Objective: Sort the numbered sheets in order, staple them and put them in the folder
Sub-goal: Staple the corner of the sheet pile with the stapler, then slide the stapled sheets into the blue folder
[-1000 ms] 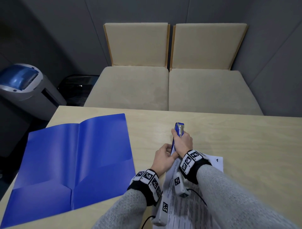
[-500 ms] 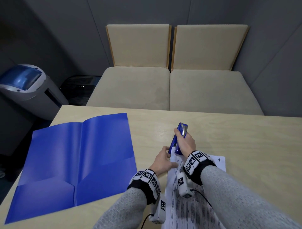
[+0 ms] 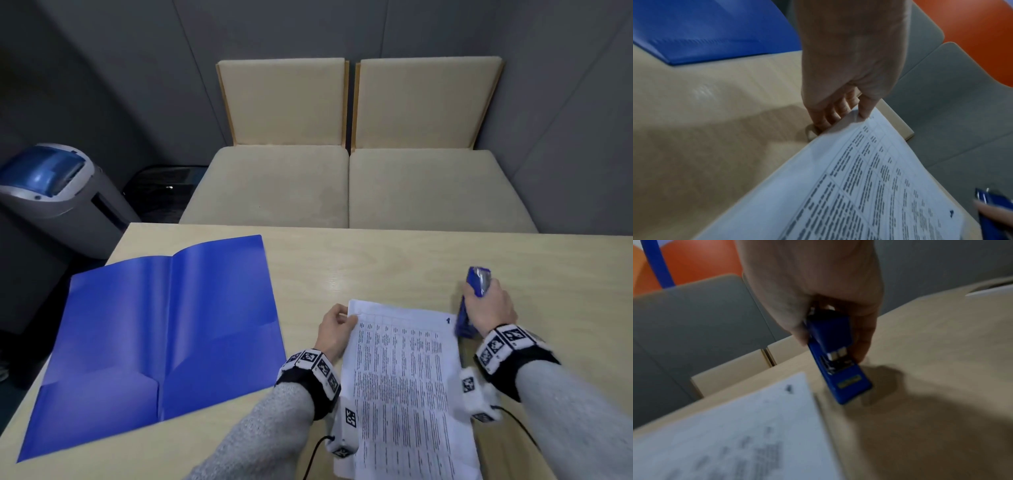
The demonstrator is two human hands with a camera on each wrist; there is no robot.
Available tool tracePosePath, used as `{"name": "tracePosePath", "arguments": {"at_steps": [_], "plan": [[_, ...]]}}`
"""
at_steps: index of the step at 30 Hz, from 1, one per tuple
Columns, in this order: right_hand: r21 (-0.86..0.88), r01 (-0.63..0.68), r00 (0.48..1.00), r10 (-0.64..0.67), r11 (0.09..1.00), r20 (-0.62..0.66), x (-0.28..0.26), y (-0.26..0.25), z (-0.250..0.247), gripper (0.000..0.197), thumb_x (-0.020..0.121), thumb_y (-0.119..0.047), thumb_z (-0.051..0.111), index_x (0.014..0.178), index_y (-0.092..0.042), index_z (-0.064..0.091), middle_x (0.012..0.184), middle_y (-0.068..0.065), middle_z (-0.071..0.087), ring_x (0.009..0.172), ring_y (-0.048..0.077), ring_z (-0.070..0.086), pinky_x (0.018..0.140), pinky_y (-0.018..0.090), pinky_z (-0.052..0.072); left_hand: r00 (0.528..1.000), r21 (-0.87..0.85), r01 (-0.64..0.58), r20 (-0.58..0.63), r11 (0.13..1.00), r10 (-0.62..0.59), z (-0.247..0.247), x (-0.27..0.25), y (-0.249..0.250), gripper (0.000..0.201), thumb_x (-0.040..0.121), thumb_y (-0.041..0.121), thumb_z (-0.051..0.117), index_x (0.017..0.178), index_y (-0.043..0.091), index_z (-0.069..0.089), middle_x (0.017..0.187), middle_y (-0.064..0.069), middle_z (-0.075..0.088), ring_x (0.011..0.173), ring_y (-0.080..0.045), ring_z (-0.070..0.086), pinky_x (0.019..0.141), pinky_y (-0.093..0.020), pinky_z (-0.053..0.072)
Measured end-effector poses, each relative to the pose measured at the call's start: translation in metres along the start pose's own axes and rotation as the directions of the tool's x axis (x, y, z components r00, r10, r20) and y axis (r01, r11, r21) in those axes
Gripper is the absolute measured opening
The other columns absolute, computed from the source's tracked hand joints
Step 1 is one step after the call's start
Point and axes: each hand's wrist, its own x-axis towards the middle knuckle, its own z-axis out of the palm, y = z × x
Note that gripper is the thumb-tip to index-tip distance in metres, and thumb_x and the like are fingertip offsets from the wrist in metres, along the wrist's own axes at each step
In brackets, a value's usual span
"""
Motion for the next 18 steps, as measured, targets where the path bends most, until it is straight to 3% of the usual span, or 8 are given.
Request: {"name": "tracePosePath", "arguments": {"at_steps": [2, 4, 8, 11, 12, 14, 16, 18], "plan": [[-0.184, -0.009, 0.997, 0.023, 0.983, 0.074, 0.001, 0.03, -0.005, 0.048, 0.092, -0.042, 0.05, 0.122, -0.004, 0.047, 0.117, 0.029, 0.053, 0.107, 0.043, 0.055, 0.088, 0.043, 0.043, 1.0, -0.008, 0.024, -0.003, 1.0, -0.024, 0.004, -0.002, -0.005, 0.009, 0.09, 0.028, 0.049, 0.087, 0.02, 0.046, 0.091, -0.008, 0.064, 0.079, -0.024, 0.064, 0.073, -0.039, 0.055], [-0.287, -0.009, 0.989, 0.051, 0.958, 0.138, -0.003, 0.054, -0.004, 0.05, 0.093, -0.04, 0.049, 0.128, -0.004, 0.043, 0.121, 0.027, 0.051, 0.111, 0.041, 0.053, 0.089, 0.042, 0.041, 1.0, -0.038, 0.024, 0.001, 0.999, -0.024, 0.007, -0.003, -0.015, 0.018, 0.084, 0.038, 0.048, 0.092, 0.022, 0.045, 0.103, -0.012, 0.064, 0.096, -0.032, 0.064, 0.09, -0.05, 0.051], [-0.365, -0.012, 0.974, 0.094, 0.931, 0.207, -0.024, 0.07, 0.002, 0.052, 0.093, -0.038, 0.05, 0.134, -0.009, 0.036, 0.127, 0.024, 0.046, 0.117, 0.039, 0.047, 0.094, 0.043, 0.039, 0.997, -0.034, -0.082, -0.004, 0.996, 0.082, 0.009, -0.011, -0.022, 0.035, 0.091, 0.038, 0.049, 0.119, 0.016, 0.052, 0.119, -0.004, 0.062, 0.111, -0.021, 0.06, 0.1, -0.047, 0.046], [-0.426, 0.086, 0.993, -0.042, 0.901, 0.111, -0.039, 0.056, -0.001, 0.062, 0.091, -0.048, 0.048, 0.141, -0.016, 0.028, 0.137, 0.02, 0.039, 0.124, 0.035, 0.039, 0.101, 0.048, 0.033, 0.998, -0.027, -0.06, -0.025, 0.998, 0.06, 0.011, -0.006, -0.035, 0.075, 0.08, 0.061, 0.046, 0.14, 0.017, 0.039, 0.143, -0.002, 0.047, 0.132, -0.021, 0.045, 0.11, -0.047, 0.037], [-0.38, 0.166, 0.985, -0.138, 0.91, 0.099, -0.046, 0.046, -0.004, 0.064, 0.093, -0.051, 0.042, 0.143, -0.016, 0.026, 0.14, 0.019, 0.038, 0.127, 0.034, 0.038, 0.103, 0.049, 0.031, 0.998, -0.038, -0.055, -0.023, 0.998, 0.054, 0.01, -0.01, -0.031, 0.084, 0.076, 0.066, 0.045, 0.144, 0.018, 0.034, 0.147, -0.001, 0.042, 0.136, -0.021, 0.041, 0.112, -0.047, 0.035], [-0.049, 0.267, 0.949, -0.254, 0.962, 0.184, -0.056, 0.026, -0.008, 0.067, 0.094, -0.054, 0.037, 0.147, -0.015, 0.024, 0.149, 0.013, 0.034, 0.135, 0.03, 0.036, 0.108, 0.045, 0.028, 0.997, -0.078, -0.069, -0.042, 0.995, 0.066, 0.004, -0.035, -0.004, 0.081, 0.083, 0.06, 0.047, 0.148, 0.016, 0.027, 0.152, 0.002, 0.033, 0.14, -0.02, 0.033, 0.115, -0.045, 0.029], [0.294, 0.155, 0.897, -0.26, 0.943, 0.359, -0.064, 0.013, 0.0, 0.077, 0.089, -0.058, 0.049, 0.149, -0.02, 0.021, 0.151, 0.003, 0.033, 0.138, 0.024, 0.034, 0.112, 0.043, 0.026, 0.993, -0.111, -0.078, -0.094, 0.991, 0.067, -0.006, -0.049, 0.013, 0.065, 0.097, 0.04, 0.045, 0.151, 0.014, 0.02, 0.152, 0.004, 0.026, 0.142, -0.017, 0.026, 0.117, -0.039, 0.024], [0.397, -0.011, 0.847, -0.202, 0.918, 0.492, -0.073, 0.007, 0.012, 0.086, 0.078, -0.057, 0.067, 0.145, -0.021, 0.028, 0.144, -0.002, 0.043, 0.132, 0.023, 0.043, 0.111, 0.046, 0.031, 0.99, -0.16, -0.098, -0.115, 0.982, 0.08, -0.021, -0.05, 0.015, 0.062, 0.099, 0.036, 0.044, 0.151, 0.019, 0.017, 0.156, 0.004, 0.021, 0.143, -0.015, 0.024, 0.117, -0.039, 0.024]]}}
